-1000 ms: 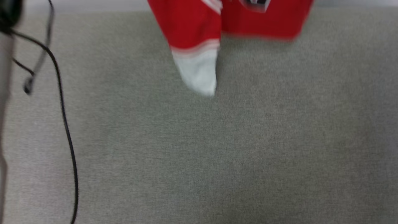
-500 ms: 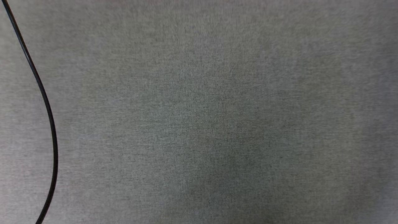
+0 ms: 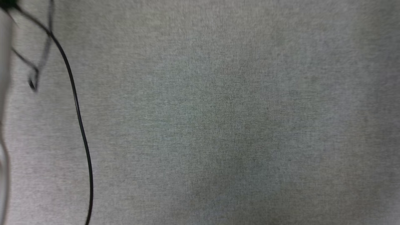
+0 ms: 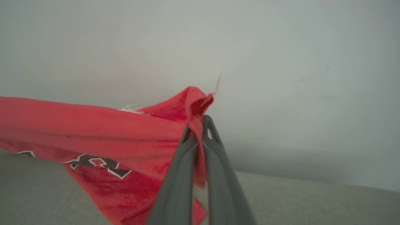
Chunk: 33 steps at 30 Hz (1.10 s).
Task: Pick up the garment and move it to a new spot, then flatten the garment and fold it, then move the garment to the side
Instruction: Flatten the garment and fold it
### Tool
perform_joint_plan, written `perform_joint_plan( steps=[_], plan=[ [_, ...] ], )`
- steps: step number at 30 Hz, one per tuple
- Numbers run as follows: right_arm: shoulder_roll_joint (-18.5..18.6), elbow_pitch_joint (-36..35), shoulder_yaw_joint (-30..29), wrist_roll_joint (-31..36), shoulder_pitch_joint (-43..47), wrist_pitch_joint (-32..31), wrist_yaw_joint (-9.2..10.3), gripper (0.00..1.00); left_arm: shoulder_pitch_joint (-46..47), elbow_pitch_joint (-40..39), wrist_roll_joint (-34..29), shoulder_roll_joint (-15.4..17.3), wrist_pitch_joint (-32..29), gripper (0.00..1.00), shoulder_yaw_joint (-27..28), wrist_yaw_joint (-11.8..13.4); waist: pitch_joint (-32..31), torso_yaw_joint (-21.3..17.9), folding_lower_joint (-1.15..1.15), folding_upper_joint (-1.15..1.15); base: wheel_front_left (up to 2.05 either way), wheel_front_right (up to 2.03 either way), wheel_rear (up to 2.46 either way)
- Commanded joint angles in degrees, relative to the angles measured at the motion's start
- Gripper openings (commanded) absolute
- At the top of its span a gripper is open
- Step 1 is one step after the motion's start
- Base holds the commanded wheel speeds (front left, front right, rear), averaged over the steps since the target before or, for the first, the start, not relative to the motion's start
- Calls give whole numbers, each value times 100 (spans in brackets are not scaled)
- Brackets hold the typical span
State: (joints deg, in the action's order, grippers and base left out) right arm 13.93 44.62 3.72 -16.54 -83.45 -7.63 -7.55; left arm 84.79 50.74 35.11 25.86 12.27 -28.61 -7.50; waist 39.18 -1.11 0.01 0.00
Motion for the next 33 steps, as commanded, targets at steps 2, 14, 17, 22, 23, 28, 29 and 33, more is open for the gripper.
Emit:
perform_joint_plan(
  steps=[2,14,17,22,23,28,29,33],
  plan=[
    [107,2,280,-331,763,-59,12,0,-764,-175,364,52,81,0,-203,7,-405,37,-1,0,0,0,0],
    [595,-1011,565,-1256,3933,120,13,0,-3475,-1021,928,199,288,0,-638,7,-1572,232,-1,0,0,0,0],
    [657,-1388,401,-1320,4722,162,13,0,-4106,-1400,847,250,300,0,-489,120,-1891,268,-1,0,0,0,0],
    [562,-1983,-9,-1251,6047,-10,14,0,-5326,-2066,800,291,303,0,-309,318,-2427,324,-1,0,0,0,0],
    [503,-2109,-91,-1218,6306,-89,13,0,-5542,-2178,853,292,304,0,-294,364,-2511,335,-1,0,0,0,0],
    [152,-2755,-551,-1009,7481,-373,13,0,-6597,-2721,1006,341,295,0,-315,611,-2970,401,-1,0,0,0,0],
    [78,-2858,-648,-965,7707,-450,13,0,-6795,-2826,1046,373,261,0,-324,663,-3059,413,-1,0,0,0,0],
    [-248,-3374,-992,-717,8515,-695,13,0,-7525,-3303,1216,530,174,0,-270,961,-3351,450,-1,0,0,0,0]
  ],
)
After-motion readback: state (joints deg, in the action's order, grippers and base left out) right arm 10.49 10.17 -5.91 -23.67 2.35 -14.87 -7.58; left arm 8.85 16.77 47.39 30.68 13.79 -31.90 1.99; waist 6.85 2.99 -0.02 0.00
